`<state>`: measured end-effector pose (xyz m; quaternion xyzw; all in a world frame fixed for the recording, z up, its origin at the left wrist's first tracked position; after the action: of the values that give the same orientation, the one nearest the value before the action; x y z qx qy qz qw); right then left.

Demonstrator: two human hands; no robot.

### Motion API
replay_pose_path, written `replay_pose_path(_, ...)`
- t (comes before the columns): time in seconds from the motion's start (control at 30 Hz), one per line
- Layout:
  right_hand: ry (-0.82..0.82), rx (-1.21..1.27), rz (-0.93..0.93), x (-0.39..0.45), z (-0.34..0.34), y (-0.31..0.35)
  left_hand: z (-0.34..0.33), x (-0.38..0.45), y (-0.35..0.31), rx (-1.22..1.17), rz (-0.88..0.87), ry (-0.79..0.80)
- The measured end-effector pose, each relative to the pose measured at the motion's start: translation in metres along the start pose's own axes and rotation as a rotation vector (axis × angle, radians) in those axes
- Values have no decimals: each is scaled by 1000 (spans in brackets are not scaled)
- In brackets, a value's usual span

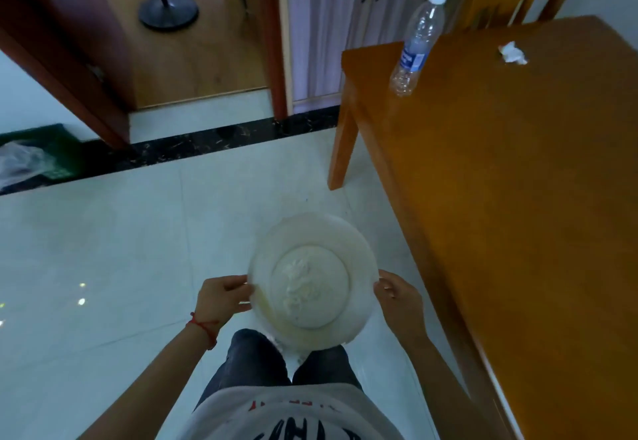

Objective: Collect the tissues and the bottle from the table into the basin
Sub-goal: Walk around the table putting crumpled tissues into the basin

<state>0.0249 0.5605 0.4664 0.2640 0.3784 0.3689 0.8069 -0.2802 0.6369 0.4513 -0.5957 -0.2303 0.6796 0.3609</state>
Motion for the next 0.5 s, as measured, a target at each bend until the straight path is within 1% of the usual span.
replay_pose_path(0.23,130,-9,75,38,-48,51,54,11,3,-58,26,-147)
replay_pose_path(0.37,152,2,107,61,-72,84,80,36,-6,-66,30,-190)
replay_pose_path(0.5,130,7,110,92,-94,118,102,77,-27,-92,36,-181)
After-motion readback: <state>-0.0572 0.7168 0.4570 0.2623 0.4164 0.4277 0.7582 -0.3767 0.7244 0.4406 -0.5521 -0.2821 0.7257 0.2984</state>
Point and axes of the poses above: each hand's wrist, its own x-axis towards the middle knuckle, its own z-axis out of the back of the hand, y = z × x, the point moved 7 cm from there along x, towards the middle knuckle, and after that the axes turned 1 degree about -z, right-handed, at the moved point
